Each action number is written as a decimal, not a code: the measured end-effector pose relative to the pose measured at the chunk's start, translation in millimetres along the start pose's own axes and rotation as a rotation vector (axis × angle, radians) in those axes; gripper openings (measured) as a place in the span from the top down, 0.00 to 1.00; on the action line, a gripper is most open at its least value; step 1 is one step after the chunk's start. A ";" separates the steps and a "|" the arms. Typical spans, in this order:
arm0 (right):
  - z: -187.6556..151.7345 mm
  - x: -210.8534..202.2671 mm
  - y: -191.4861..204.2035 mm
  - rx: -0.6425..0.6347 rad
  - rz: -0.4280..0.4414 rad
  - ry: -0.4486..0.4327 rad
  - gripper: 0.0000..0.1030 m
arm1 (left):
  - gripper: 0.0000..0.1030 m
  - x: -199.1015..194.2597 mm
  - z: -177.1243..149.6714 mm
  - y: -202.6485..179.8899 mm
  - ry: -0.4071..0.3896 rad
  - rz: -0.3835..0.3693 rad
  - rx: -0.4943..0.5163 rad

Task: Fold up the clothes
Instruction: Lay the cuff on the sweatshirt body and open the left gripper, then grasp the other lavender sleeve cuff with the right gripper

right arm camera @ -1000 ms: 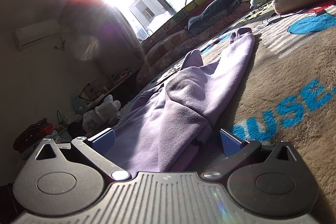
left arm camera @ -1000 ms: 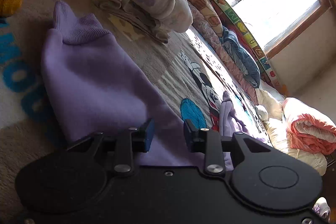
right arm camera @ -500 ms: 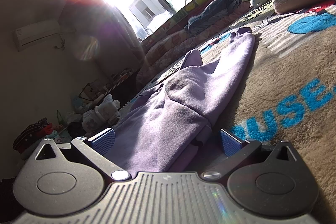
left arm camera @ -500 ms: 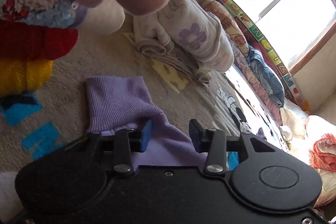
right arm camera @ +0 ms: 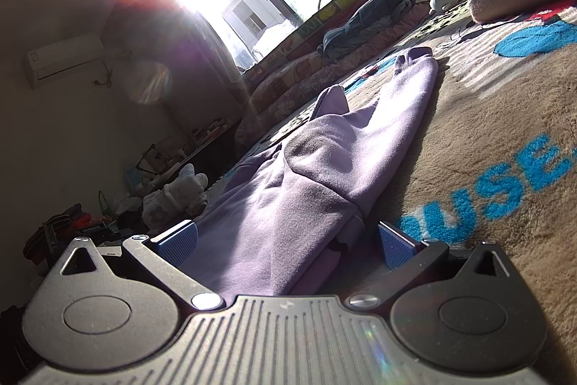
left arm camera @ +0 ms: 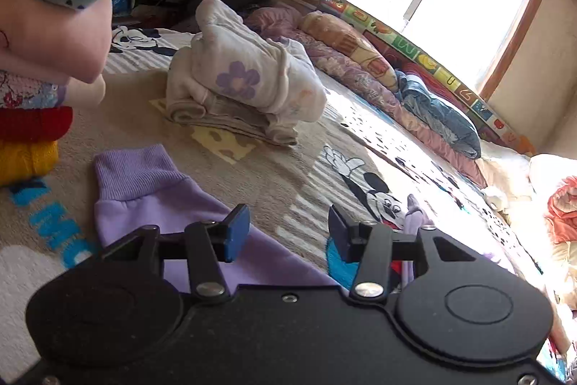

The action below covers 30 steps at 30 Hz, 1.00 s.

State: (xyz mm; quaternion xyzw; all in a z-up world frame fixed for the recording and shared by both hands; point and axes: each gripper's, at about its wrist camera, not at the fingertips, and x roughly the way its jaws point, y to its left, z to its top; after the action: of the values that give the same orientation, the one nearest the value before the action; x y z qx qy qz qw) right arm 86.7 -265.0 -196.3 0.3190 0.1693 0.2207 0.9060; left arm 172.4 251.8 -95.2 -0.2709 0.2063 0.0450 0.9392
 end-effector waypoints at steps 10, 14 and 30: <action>4.0 5.3 11.9 -0.046 -0.059 0.075 0.00 | 0.35 7.8 -86.0 -75.9 0.145 -0.095 0.013; 6.4 -1.1 18.0 -0.046 -0.085 0.119 0.00 | 0.15 -9.3 -101.1 -99.0 0.129 -0.196 -0.042; 95.0 21.3 -43.9 0.145 -0.294 0.193 0.00 | 0.05 15.6 -168.0 -174.9 0.305 0.067 0.582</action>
State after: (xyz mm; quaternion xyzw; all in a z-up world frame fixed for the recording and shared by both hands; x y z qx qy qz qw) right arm 160.0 -332.7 -158.3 0.3326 0.3156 0.1025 0.8828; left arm 160.0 14.2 -145.0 0.0123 0.3575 -0.0260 0.9335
